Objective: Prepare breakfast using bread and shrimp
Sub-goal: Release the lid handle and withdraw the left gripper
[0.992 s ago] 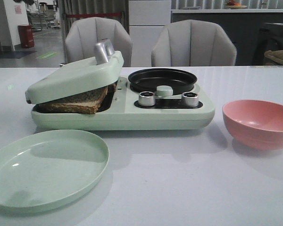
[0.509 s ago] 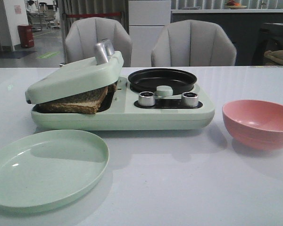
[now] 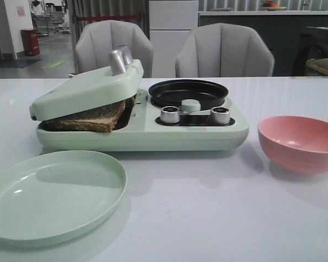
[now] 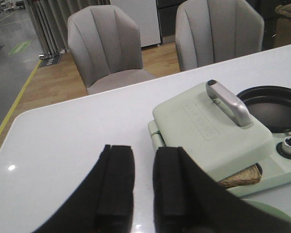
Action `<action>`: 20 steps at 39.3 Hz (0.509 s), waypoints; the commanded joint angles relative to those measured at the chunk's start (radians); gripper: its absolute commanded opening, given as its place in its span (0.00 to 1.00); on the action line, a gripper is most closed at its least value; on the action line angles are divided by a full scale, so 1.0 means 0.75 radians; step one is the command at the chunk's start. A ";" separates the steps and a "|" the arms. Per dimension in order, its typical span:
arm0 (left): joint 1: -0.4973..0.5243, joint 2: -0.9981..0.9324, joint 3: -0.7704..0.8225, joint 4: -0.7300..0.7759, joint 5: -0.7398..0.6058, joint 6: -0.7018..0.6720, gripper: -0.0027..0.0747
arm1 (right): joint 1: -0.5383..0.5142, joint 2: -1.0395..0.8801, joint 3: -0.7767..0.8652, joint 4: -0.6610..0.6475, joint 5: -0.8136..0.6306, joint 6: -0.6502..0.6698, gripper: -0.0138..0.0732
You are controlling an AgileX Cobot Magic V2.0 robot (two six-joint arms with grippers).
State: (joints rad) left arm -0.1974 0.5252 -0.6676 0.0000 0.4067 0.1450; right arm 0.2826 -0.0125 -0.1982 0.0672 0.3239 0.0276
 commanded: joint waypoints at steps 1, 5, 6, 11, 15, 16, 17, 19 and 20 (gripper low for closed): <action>-0.024 -0.108 0.041 -0.040 -0.070 -0.018 0.30 | -0.003 -0.016 -0.036 -0.001 -0.103 -0.002 0.85; -0.031 -0.238 0.118 -0.076 -0.022 -0.018 0.30 | -0.003 -0.016 -0.036 -0.001 -0.103 -0.002 0.85; -0.031 -0.263 0.129 -0.081 -0.018 -0.018 0.30 | -0.003 -0.016 -0.036 -0.001 -0.103 -0.002 0.85; -0.031 -0.415 0.225 -0.085 -0.014 -0.018 0.30 | -0.003 -0.016 -0.036 -0.001 -0.103 -0.002 0.85; -0.031 -0.523 0.287 -0.092 -0.014 -0.018 0.30 | -0.003 -0.016 -0.036 -0.001 -0.104 -0.002 0.85; -0.031 -0.541 0.302 -0.103 -0.014 -0.018 0.30 | -0.003 -0.016 -0.036 -0.001 -0.104 -0.002 0.85; -0.031 -0.567 0.315 -0.116 -0.014 -0.018 0.30 | -0.003 -0.016 -0.036 -0.001 -0.104 -0.002 0.85; -0.031 -0.597 0.337 -0.146 -0.016 -0.018 0.30 | -0.003 -0.016 -0.036 -0.001 -0.107 -0.002 0.85; -0.031 -0.607 0.350 -0.164 -0.016 -0.018 0.30 | -0.003 -0.016 -0.036 -0.001 -0.110 -0.002 0.85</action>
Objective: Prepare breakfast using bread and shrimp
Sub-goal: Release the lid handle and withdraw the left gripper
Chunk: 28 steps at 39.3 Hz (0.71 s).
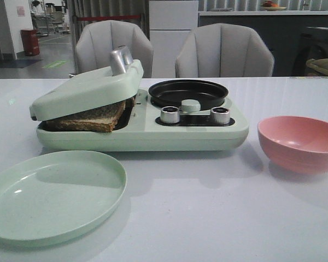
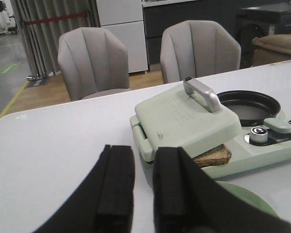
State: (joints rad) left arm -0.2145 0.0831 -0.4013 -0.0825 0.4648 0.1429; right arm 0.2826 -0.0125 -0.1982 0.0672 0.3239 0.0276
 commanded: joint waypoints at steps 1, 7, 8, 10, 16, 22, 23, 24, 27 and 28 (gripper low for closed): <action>-0.008 -0.029 0.005 -0.073 -0.094 -0.015 0.30 | -0.003 -0.016 -0.036 -0.001 -0.110 -0.002 0.85; -0.008 -0.039 0.046 -0.092 -0.094 -0.015 0.30 | -0.003 -0.016 -0.036 -0.001 -0.114 -0.002 0.85; -0.008 -0.039 0.046 -0.094 -0.094 -0.015 0.29 | -0.003 -0.016 -0.036 -0.001 -0.114 -0.002 0.85; -0.008 -0.039 0.046 -0.094 -0.094 -0.015 0.23 | -0.003 -0.016 -0.036 -0.001 -0.116 -0.002 0.85; -0.008 -0.039 0.057 -0.094 -0.100 -0.015 0.18 | -0.003 -0.016 -0.036 -0.001 -0.130 -0.002 0.85; -0.010 -0.039 0.057 -0.094 -0.114 -0.015 0.18 | -0.003 -0.016 -0.036 0.048 -0.137 -0.001 0.85; -0.014 -0.039 0.057 -0.094 -0.117 -0.015 0.18 | -0.003 -0.016 -0.036 0.065 -0.139 -0.001 0.85; -0.021 -0.039 0.057 -0.094 -0.116 -0.015 0.18 | -0.003 -0.016 -0.039 0.081 -0.140 -0.001 0.85; -0.039 -0.039 0.057 -0.094 -0.117 -0.015 0.18 | -0.003 -0.001 -0.067 0.077 -0.129 -0.001 0.85; -0.041 -0.039 0.057 -0.094 -0.117 -0.015 0.18 | -0.003 0.014 -0.076 0.077 -0.117 -0.001 0.85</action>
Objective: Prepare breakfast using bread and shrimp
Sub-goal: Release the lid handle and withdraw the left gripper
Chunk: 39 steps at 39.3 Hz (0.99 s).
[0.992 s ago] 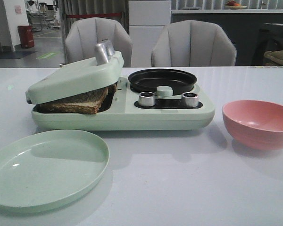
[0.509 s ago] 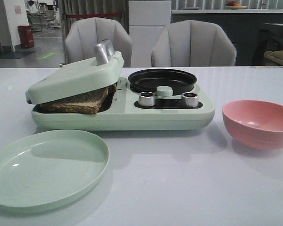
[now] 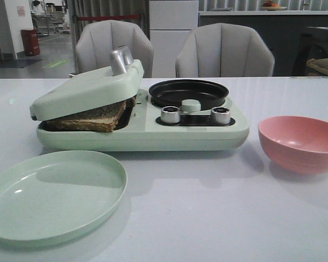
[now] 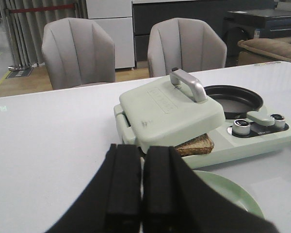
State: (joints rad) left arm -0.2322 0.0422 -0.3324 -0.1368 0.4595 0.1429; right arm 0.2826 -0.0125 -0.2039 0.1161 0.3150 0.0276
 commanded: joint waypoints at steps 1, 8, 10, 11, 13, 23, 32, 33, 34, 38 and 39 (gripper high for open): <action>-0.021 0.016 -0.035 -0.019 -0.110 -0.015 0.18 | -0.003 0.031 -0.080 0.010 -0.093 -0.001 0.85; -0.023 0.016 -0.035 -0.019 -0.112 -0.015 0.18 | -0.003 0.292 -0.245 0.011 0.034 -0.001 0.85; -0.023 0.016 -0.035 -0.019 -0.112 -0.015 0.18 | -0.003 0.382 -0.298 0.011 0.045 -0.001 0.85; -0.023 0.016 -0.035 -0.019 -0.112 -0.015 0.18 | -0.003 0.449 -0.329 0.011 0.049 -0.001 0.85; -0.023 0.016 -0.035 -0.019 -0.112 -0.015 0.18 | -0.003 0.547 -0.384 0.011 0.060 -0.001 0.85; -0.023 0.016 -0.035 -0.019 -0.121 -0.015 0.18 | -0.006 1.106 -0.709 0.011 0.169 0.007 0.85; -0.023 0.016 -0.035 -0.022 -0.116 -0.015 0.18 | -0.164 1.510 -0.946 0.017 0.258 0.007 0.85; -0.023 0.016 -0.035 -0.022 -0.114 -0.015 0.18 | -0.188 1.543 -0.969 0.017 0.261 0.007 0.85; -0.023 0.016 -0.035 -0.022 -0.114 -0.015 0.18 | -0.219 1.584 -0.984 0.018 0.261 0.007 0.85; -0.023 0.016 -0.035 -0.027 -0.112 -0.015 0.18 | -0.326 1.728 -1.053 0.018 0.261 0.007 0.85; -0.023 0.016 -0.035 -0.027 -0.112 -0.015 0.18 | -0.343 1.754 -1.069 0.018 0.264 0.007 0.85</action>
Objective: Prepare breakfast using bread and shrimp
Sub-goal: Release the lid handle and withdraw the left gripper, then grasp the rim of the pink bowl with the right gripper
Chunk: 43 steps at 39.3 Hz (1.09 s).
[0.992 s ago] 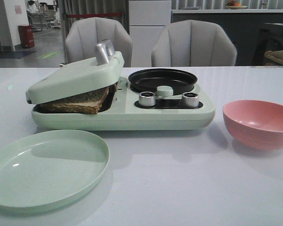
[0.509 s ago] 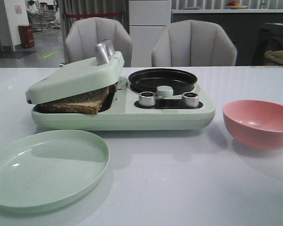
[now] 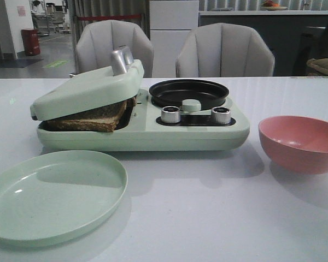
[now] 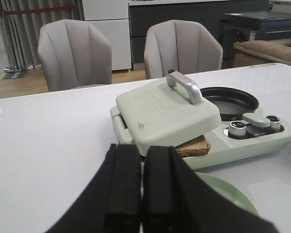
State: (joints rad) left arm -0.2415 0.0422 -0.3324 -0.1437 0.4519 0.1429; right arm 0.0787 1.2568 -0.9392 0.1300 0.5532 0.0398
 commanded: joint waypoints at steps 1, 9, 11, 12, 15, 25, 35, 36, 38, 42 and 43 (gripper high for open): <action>-0.011 0.016 -0.035 -0.018 -0.101 -0.015 0.18 | -0.090 0.096 -0.103 0.000 -0.053 -0.009 0.85; -0.011 0.016 -0.035 -0.018 -0.101 -0.015 0.18 | -0.139 0.312 -0.187 0.000 -0.026 -0.075 0.85; -0.011 0.016 -0.035 -0.018 -0.101 -0.015 0.18 | -0.139 0.362 -0.207 0.000 -0.025 -0.075 0.85; -0.011 0.016 -0.035 -0.018 -0.101 -0.015 0.18 | -0.139 0.390 -0.219 0.000 -0.025 -0.075 0.85; -0.011 0.016 -0.035 -0.018 -0.101 -0.015 0.18 | -0.139 0.457 -0.250 0.000 -0.028 -0.075 0.85; -0.011 0.016 -0.035 -0.018 -0.101 -0.015 0.18 | -0.139 0.656 -0.342 0.000 -0.033 -0.075 0.85; -0.011 0.016 -0.035 -0.018 -0.101 -0.015 0.18 | -0.141 0.757 -0.358 0.001 -0.005 -0.075 0.51; -0.011 0.016 -0.035 -0.018 -0.101 -0.015 0.18 | -0.141 0.758 -0.358 0.005 0.000 -0.075 0.43; -0.011 0.016 -0.035 -0.018 -0.101 -0.015 0.18 | -0.141 0.757 -0.358 0.006 0.005 -0.075 0.31; -0.011 0.016 -0.035 -0.018 -0.101 -0.015 0.18 | -0.141 0.750 -0.397 0.002 0.057 -0.075 0.33; -0.011 0.016 -0.035 -0.018 -0.101 -0.015 0.18 | -0.141 0.747 -0.412 -0.007 0.070 -0.075 0.33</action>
State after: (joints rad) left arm -0.2415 0.0422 -0.3324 -0.1443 0.4519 0.1429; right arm -0.0205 1.8678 -1.2022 0.1509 0.5935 0.0000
